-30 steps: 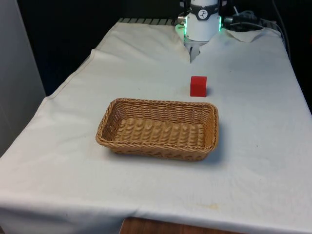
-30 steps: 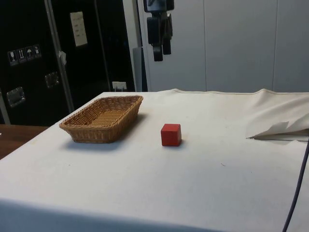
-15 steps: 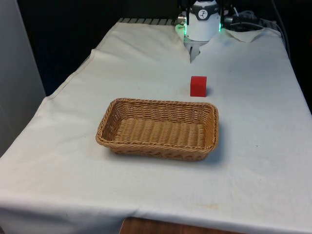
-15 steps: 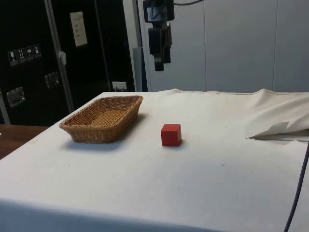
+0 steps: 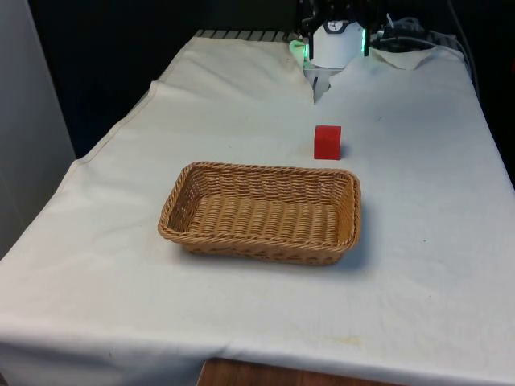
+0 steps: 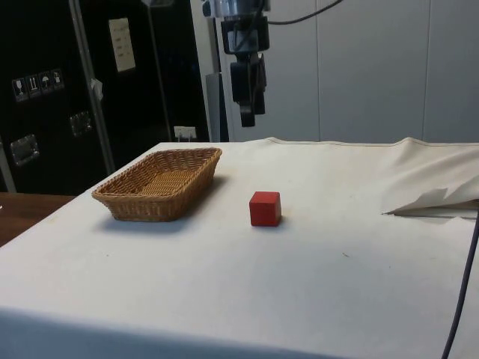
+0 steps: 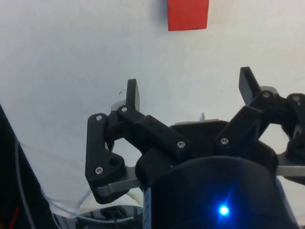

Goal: Pick up the cube and place it into the basket.

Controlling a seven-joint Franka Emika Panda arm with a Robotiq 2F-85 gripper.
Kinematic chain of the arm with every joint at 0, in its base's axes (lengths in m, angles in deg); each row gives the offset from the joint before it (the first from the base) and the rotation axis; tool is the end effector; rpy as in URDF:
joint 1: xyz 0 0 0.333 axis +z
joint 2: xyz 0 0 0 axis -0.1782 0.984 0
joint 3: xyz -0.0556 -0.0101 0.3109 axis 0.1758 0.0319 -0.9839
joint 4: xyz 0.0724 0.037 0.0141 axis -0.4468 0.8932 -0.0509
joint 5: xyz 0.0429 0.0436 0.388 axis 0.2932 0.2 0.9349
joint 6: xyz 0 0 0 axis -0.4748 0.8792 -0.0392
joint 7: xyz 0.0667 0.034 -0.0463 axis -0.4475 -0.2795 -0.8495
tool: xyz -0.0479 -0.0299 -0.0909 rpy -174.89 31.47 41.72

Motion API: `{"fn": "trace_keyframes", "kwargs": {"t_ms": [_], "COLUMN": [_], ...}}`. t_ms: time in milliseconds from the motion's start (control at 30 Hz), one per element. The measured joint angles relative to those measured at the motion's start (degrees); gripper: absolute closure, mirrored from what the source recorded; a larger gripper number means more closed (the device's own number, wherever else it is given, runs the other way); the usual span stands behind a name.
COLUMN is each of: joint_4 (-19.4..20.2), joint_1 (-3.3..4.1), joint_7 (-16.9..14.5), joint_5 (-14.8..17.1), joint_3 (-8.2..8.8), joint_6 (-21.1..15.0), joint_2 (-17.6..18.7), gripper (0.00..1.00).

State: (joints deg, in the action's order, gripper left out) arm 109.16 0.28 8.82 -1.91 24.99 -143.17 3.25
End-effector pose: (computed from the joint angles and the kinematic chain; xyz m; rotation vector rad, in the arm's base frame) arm 0.4684 0.0176 0.3491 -3.1192 -0.1611 0.0156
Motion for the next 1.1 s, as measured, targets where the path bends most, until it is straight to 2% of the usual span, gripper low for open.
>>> {"fn": "trace_keyframes", "kwargs": {"t_ms": [467,1100], "joint_4": [0.2,0.2], "joint_1": [0.0,0.0], "joint_7": [-0.8,-1.0], "joint_5": [1.0,1.0], "joint_3": [0.06,0.29], "joint_6": [-1.9,-2.6], "joint_2": [3.7,5.8], "gripper": [0.0,0.0]}}
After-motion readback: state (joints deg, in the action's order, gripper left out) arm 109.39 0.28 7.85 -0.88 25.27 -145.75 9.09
